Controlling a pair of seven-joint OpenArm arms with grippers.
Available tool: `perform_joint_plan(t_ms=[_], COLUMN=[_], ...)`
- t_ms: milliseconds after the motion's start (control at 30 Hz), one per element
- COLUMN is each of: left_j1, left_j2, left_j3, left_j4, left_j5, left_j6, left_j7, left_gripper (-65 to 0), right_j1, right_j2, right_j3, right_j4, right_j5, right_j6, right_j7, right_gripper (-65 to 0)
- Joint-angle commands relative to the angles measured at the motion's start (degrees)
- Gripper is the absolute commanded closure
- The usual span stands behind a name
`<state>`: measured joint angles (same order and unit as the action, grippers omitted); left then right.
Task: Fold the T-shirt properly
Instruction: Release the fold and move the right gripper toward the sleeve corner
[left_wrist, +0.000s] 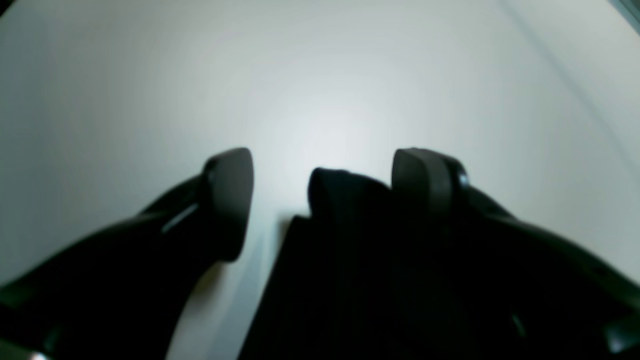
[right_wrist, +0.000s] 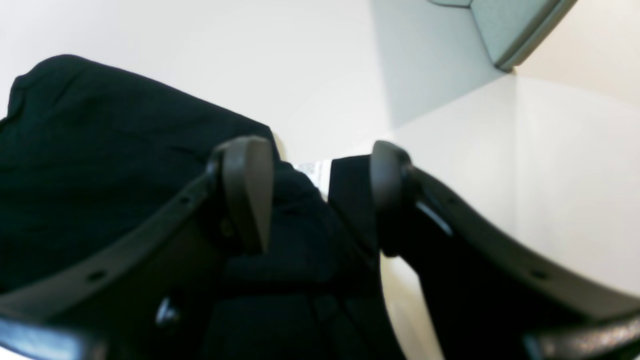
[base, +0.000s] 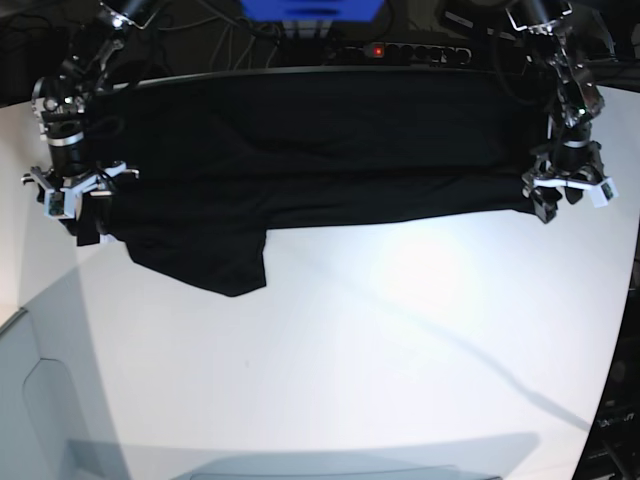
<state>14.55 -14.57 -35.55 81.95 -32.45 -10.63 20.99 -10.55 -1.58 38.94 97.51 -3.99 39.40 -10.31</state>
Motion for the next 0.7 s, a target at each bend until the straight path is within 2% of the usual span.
perform_joint_plan(t_ms=[0,167,233,433,467,533,567,667], left_j1=[-0.44,-0.52,-0.52,-0.52,-0.52,-0.52,-0.52,-0.52], left_j2=[-0.95,-0.77,-0.86,-0.86,-0.86,-0.86,-0.86,-0.95], left_j3=[-0.36,-0.45,-0.45,-0.27,-0.19,-0.19,-0.19,-0.19], left_j4=[1.26,1.26,0.99,1.34,1.34,1.34,1.34,1.34], left_j5=[-0.39,-0.48,-0.48,-0.48,-0.48,-0.48,-0.48,-0.65], left_j6=[-0.31,-0.31,-0.31,-0.31,-0.31,-0.31,-0.31,-0.31], left_j7=[-1.35,-1.70,-1.70,-1.61,-1.61,-1.52,-1.26,-1.26], left_gripper=[-38.2,-19.9,-17.1,-15.2,-12.8,-2.9,0.0,-0.9], right_j1=[0.22,0.48,0.57,0.74,0.74,0.74,0.83,2.85], right_j2=[0.66,0.66,0.66,0.66,0.66,0.66,0.66,0.66], right_j3=[0.05,0.05,0.05,0.05,0.05,0.05,0.05,0.40], right_j4=[1.17,1.17,1.17,1.17,1.17,1.17,1.17,1.25], right_j5=[1.31,1.22,1.22,1.22,1.22,1.22,1.22,1.22], right_j6=[0.60,0.60,0.60,0.60,0.60,0.60,0.60,0.60], right_j7=[1.65,1.65,1.65,1.65,1.65,1.65,1.82,1.73], right_gripper=[-32.4,-32.4,-32.4,-32.4,-32.4,-32.4,-32.4,-32.3])
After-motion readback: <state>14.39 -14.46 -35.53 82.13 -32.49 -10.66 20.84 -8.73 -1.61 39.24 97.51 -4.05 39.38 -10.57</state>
